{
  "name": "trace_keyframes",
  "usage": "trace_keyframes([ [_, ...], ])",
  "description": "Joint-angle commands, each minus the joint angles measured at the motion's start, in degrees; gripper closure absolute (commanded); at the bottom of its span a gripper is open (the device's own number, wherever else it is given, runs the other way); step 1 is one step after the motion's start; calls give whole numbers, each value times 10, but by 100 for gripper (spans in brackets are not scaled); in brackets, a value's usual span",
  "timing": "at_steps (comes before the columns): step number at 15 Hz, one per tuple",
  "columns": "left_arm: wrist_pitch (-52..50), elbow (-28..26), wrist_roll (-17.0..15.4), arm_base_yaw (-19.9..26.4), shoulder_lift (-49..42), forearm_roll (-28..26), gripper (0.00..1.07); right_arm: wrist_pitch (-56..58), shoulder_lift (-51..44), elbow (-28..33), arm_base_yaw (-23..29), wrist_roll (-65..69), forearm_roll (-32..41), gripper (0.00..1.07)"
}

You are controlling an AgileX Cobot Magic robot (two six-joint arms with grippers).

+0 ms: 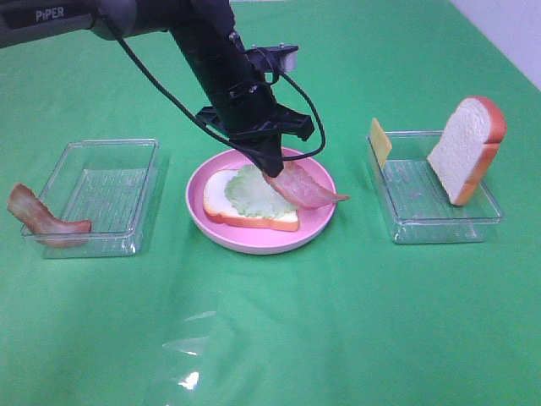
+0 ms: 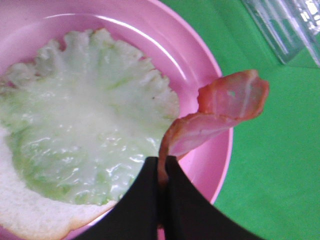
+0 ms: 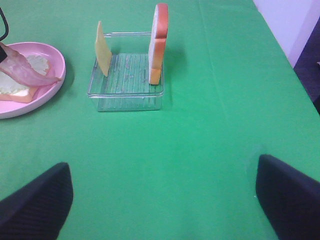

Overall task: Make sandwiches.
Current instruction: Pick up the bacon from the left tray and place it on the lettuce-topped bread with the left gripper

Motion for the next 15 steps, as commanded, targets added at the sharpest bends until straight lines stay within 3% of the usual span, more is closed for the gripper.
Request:
trace_keyframes([
  [1, 15, -3, -66, 1, -2, 34, 107, -4, -12, 2, -4, 0, 1, 12],
  [4, 21, -3, -93, 1, -2, 54, 107, -4, -12, 2, -4, 0, 1, 12],
  [8, 27, -3, -155, 1, -2, 148, 107, -4, -12, 2, -4, 0, 1, 12],
  [13, 29, -3, -160, 1, -2, 167, 107, -4, -12, 2, -4, 0, 1, 12],
  [14, 30, -3, -163, 1, -2, 167, 95, -4, -12, 2, -4, 0, 1, 12],
  [15, 32, -3, -172, 1, -2, 168, 70, -4, -12, 2, -4, 0, 1, 12],
])
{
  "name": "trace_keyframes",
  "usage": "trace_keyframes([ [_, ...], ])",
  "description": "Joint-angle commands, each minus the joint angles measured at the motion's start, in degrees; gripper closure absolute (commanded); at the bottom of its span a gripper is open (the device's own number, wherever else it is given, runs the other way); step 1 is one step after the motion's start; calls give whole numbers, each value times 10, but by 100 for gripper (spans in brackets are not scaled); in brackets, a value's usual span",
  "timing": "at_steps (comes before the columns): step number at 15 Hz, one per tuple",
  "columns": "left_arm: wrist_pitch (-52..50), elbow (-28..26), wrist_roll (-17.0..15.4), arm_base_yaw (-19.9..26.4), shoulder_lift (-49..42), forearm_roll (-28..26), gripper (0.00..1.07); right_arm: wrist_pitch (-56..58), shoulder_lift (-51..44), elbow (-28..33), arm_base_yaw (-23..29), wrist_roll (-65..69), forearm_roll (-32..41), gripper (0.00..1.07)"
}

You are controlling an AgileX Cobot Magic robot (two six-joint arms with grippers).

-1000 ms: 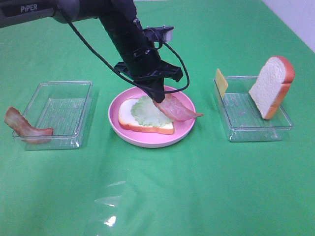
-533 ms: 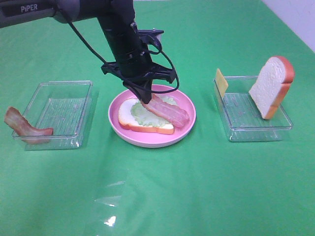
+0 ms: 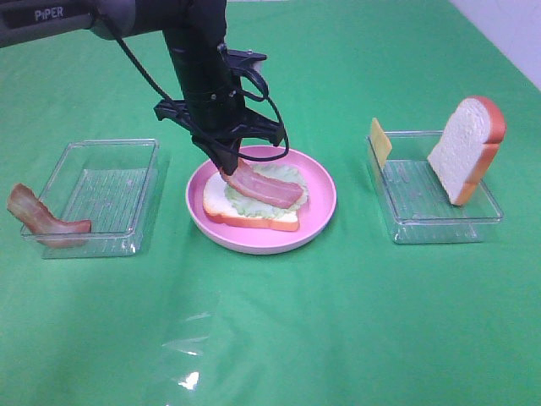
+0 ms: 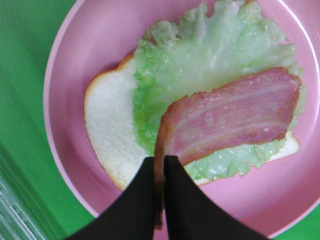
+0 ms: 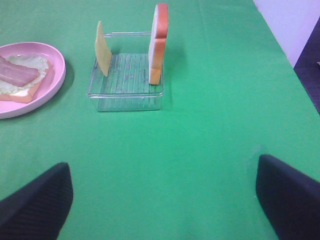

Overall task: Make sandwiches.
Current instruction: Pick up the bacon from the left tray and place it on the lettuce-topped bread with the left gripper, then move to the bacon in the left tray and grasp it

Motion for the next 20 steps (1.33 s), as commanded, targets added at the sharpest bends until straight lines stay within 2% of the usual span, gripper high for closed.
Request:
trace_keyframes([
  [1, 13, -3, -27, 0, -2, 5, 35, -4, -12, 2, -4, 0, 1, 12],
  [2, 22, -4, -24, 0, -2, 11, 5, -4, -12, 2, -4, 0, 1, 12],
  [4, 52, -6, -22, 0, -14, 21, 6, -4, -12, 2, -4, 0, 1, 12],
  [5, 74, -10, -10, 0, -23, 29, 6, -4, -12, 2, -4, 0, 1, 12],
  [8, 73, 14, -9, 6, -90, 64, 7, -4, -12, 2, -4, 0, 1, 12],
  [10, 73, 90, -10, 35, -153, 66, 7, -4, -12, 2, -4, 0, 1, 12],
  [11, 73, 150, -11, 62, -195, 66, 7, -4, -12, 2, -4, 0, 1, 12],
  [12, 73, 176, -11, 76, -214, 66, 7, -4, -12, 2, -4, 0, 1, 12],
  [15, 72, 293, 13, 173, -289, 66, 7, -4, -12, 2, -4, 0, 1, 12],
  [17, 50, 334, 31, 230, -291, 66, 8, -4, -12, 2, -4, 0, 1, 12],
  [20, 30, 334, 37, 240, -278, 60, 9, -4, -12, 2, -4, 0, 1, 12],
])
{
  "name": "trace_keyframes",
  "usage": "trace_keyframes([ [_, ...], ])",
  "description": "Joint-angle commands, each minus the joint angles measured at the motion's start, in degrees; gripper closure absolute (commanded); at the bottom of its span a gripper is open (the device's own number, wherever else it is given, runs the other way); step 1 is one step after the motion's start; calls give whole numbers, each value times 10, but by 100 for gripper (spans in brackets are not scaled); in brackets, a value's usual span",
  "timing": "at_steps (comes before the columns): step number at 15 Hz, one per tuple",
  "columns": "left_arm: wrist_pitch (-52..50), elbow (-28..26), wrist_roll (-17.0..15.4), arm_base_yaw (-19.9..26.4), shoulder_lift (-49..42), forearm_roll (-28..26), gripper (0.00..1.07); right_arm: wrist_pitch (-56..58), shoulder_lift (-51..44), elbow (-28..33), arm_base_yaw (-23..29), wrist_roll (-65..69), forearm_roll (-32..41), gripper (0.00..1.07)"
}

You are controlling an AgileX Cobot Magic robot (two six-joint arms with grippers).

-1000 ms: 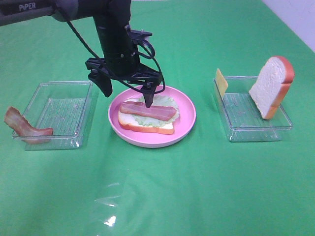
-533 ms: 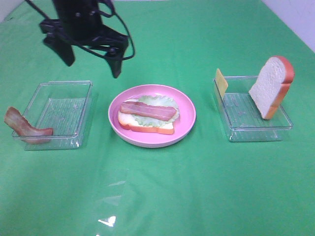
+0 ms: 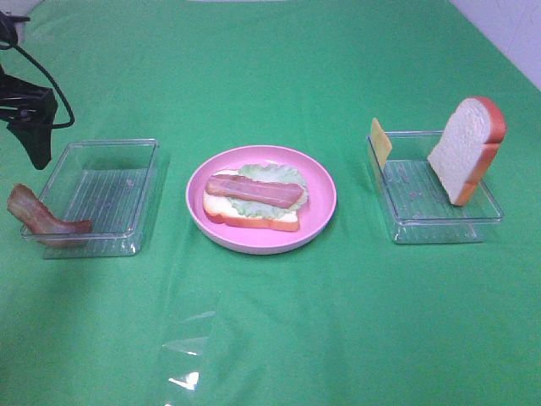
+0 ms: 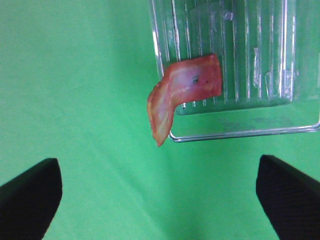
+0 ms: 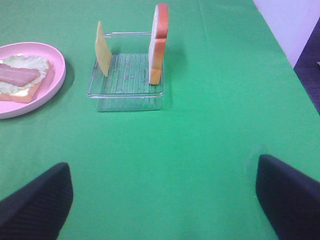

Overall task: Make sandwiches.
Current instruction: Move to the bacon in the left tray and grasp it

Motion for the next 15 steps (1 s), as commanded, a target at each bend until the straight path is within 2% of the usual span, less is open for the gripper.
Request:
trace_keyframes([
  [1, -2, 7, 5, 2, 17, -8, 9, -4, -12, 2, -4, 0, 1, 12],
  [5, -48, 51, 5, 8, 38, -17, 9, -4, -12, 2, -4, 0, 1, 12],
  [7, -92, 54, 10, 8, 68, -28, 9, -4, -12, 2, -4, 0, 1, 12],
  [10, -93, 54, 16, 8, 81, -33, 14, -4, -12, 2, -4, 0, 1, 12],
  [11, -93, 54, 18, 8, 81, -36, 18, -4, -12, 2, -4, 0, 1, 12],
  [14, -93, 54, 17, 8, 81, -36, 48, -4, -12, 2, -4, 0, 1, 12],
  [15, -92, 54, 15, 8, 81, -36, 53, -4, -12, 2, -4, 0, 1, 12],
])
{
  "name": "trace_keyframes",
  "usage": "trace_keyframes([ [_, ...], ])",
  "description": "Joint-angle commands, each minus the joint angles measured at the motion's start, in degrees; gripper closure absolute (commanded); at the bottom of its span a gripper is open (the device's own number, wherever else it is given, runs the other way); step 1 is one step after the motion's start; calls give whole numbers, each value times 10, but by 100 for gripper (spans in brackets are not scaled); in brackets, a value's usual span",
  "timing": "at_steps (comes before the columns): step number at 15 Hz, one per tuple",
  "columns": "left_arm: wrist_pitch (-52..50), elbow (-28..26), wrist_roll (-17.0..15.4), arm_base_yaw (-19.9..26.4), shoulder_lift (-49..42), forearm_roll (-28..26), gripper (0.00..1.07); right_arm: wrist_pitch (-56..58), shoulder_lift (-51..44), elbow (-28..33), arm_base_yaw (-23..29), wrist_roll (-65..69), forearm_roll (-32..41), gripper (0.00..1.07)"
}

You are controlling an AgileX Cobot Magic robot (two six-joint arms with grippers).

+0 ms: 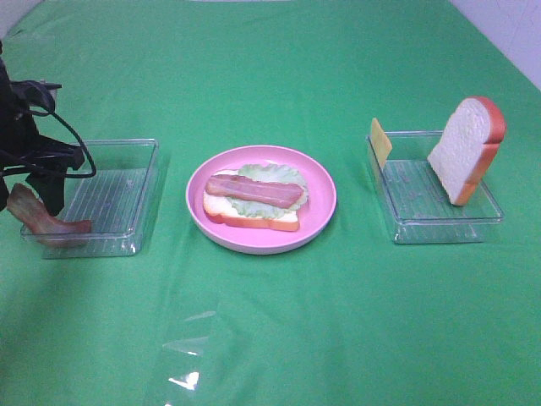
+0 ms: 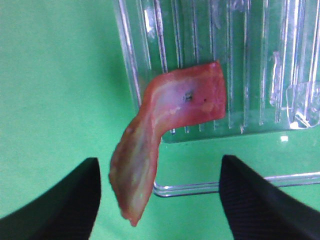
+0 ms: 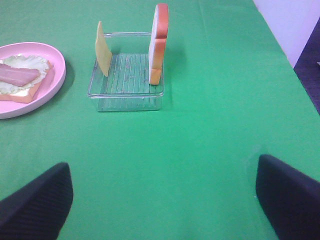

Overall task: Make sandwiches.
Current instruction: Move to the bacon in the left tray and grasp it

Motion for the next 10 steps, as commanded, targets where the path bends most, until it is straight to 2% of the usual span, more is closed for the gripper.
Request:
trace_keyframes([
  [1, -2, 3, -2, 2, 1, -7, 53, -4, -12, 2, -4, 0, 1, 12],
  [6, -2, 3, -2, 2, 1, -7, 55, -4, -12, 2, -4, 0, 1, 12],
  [7, -2, 3, -10, 2, 1, -7, 62, -4, -12, 2, -4, 0, 1, 12],
  [8, -2, 3, -14, 2, 1, -7, 75, -4, -12, 2, -4, 0, 1, 12],
  [10, -3, 3, -15, 2, 1, -5, 107, -4, -12, 2, -4, 0, 1, 12],
])
